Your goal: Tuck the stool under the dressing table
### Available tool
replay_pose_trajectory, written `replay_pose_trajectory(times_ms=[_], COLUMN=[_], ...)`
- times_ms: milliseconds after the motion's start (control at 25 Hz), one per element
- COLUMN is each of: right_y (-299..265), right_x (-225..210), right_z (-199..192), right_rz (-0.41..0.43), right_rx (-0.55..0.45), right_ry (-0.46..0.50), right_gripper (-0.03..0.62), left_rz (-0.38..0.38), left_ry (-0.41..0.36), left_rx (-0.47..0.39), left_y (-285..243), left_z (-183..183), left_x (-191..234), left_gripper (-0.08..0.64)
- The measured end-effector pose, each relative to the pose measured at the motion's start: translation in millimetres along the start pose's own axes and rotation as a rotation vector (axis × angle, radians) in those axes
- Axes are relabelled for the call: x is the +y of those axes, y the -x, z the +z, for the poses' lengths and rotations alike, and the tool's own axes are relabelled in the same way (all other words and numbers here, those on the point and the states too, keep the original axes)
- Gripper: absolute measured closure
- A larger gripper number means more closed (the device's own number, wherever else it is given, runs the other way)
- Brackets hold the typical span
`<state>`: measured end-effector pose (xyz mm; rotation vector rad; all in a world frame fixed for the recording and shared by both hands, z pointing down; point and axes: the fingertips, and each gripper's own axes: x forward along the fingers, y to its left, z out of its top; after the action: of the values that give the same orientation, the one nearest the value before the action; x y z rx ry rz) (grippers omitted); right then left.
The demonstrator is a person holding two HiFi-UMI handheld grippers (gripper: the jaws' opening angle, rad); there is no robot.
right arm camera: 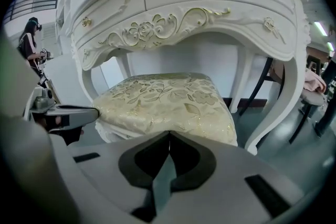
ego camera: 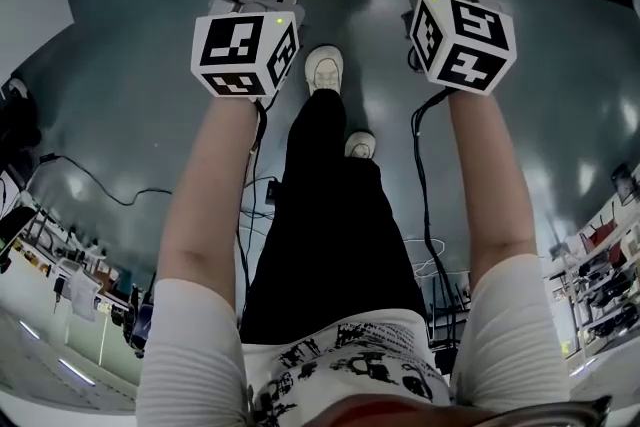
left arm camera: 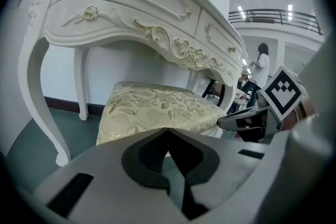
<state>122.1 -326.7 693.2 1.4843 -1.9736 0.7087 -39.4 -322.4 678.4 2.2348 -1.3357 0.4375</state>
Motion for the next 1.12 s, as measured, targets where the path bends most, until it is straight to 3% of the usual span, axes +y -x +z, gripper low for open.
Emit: replay_pose_trajectory(times_ms=[400, 1120], right_y=[-25, -64], right_x=[-8, -14], right_z=[34, 75], right_rz=[-0.023, -0.051], right_rx=[-0.02, -0.038], right_ry=[0.056, 0.136], right_gripper=[0.574, 0.575], left_rz=[0.0, 0.015], left_ry=[0.0, -0.146], left_rx=[0.026, 0.051], left_y=[-28, -67], left_z=[29, 59], left_x=[16, 43], left_gripper=[0.54, 0.54])
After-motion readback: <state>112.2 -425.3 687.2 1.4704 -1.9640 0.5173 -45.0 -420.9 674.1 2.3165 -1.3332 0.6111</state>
